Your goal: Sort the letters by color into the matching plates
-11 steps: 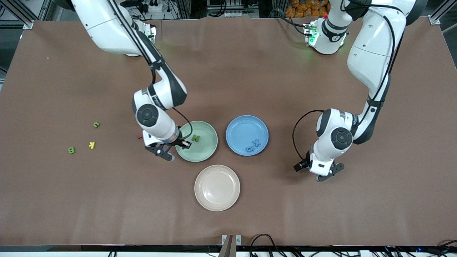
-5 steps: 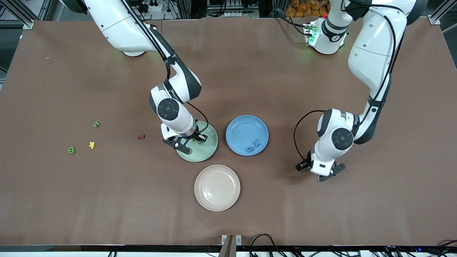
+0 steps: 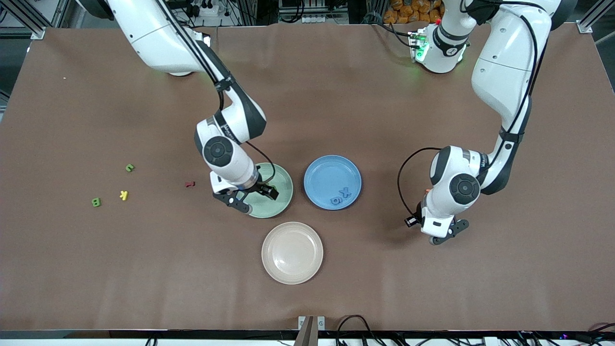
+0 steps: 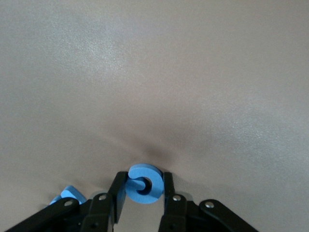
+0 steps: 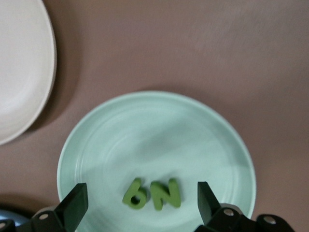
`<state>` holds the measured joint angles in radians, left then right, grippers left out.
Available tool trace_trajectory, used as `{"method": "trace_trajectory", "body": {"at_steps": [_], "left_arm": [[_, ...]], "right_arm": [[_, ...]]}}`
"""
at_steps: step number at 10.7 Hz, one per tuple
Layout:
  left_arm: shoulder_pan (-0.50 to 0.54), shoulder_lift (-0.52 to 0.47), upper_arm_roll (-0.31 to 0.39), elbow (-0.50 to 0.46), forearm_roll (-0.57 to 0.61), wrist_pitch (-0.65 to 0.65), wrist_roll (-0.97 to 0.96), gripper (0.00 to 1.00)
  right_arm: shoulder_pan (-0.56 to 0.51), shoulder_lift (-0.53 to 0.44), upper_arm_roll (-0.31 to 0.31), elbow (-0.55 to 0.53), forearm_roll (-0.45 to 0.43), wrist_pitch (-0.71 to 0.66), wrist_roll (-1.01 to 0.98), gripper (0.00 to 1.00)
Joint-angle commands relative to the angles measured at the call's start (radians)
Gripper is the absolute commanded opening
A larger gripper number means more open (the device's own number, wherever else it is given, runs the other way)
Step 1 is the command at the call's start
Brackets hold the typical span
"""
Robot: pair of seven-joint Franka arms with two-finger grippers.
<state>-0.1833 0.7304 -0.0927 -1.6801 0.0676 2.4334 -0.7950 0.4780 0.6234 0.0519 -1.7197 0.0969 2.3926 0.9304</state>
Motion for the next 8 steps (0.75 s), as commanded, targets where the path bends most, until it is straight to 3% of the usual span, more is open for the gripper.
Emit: {"method": "trace_trajectory", "body": {"at_steps": [1, 5, 8], "left_arm": [[-0.011, -0.009, 0.007, 0.005, 0.028, -0.023, -0.033, 0.0], [-0.063, -0.078, 0.004, 0.02, 0.028, -0.099, -0.085, 0.0], [-0.168, -0.098, 0.004, 0.025, 0.028, -0.102, -0.214, 0.0]], "right_arm": [[-0.076, -0.002, 0.003, 0.022, -0.002, -0.045, -0.109, 1.0], [-0.162, -0.042, -0.023, 0.022, -0.003, -0.147, -0.296, 1.0], [-0.251, -0.077, -0.026, 0.019, -0.003, -0.199, -0.41, 1.0]]}}
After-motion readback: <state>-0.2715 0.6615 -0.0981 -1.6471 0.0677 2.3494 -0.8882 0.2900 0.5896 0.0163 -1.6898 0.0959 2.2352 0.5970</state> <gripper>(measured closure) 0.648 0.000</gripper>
